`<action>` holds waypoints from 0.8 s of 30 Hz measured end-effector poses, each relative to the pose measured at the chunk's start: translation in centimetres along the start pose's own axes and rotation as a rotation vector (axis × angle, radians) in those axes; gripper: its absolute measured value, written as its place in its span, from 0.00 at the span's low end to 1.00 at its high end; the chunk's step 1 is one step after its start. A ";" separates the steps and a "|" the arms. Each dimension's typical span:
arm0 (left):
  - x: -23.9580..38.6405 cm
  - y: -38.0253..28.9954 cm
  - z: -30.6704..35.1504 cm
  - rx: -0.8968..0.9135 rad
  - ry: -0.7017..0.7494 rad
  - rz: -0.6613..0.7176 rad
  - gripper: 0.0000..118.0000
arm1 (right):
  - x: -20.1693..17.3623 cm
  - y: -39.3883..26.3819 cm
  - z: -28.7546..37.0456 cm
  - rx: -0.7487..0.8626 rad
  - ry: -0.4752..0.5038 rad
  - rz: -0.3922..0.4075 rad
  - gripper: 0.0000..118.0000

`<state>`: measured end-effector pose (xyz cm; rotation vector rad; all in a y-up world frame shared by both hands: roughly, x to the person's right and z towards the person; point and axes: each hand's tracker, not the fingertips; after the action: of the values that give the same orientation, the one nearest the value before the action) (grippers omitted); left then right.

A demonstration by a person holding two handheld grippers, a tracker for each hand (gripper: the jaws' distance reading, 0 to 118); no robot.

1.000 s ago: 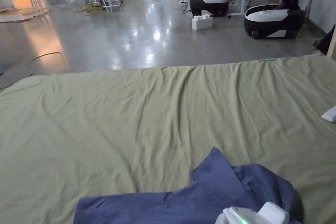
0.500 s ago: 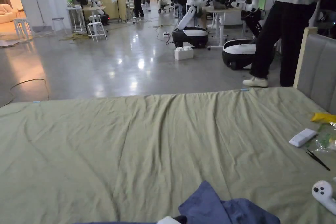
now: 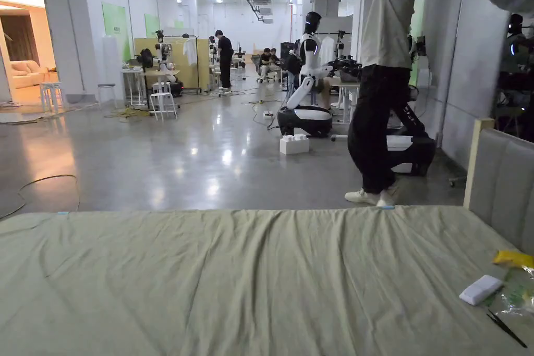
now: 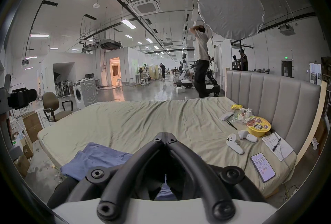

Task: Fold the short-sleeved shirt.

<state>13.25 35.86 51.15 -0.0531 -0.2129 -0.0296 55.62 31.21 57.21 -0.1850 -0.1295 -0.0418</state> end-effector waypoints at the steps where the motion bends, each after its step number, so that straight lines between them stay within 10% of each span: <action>1: -0.4 -0.1 0.5 -0.002 0.002 0.011 0.05 | 0.0 0.1 0.2 0.005 -0.002 0.004 0.00; 20: -3.9 -3.6 -6.2 -0.281 -0.068 0.079 0.00 | 0.1 -0.7 0.0 -0.047 -0.020 0.008 0.00; 24: -5.8 -8.6 -14.8 -0.459 -0.134 0.206 0.32 | 0.6 -1.8 -0.5 -0.095 -0.034 0.011 0.00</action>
<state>10.40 26.59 35.86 -0.5354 -0.3306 0.1312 56.23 29.32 57.16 -0.2809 -0.1603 -0.0339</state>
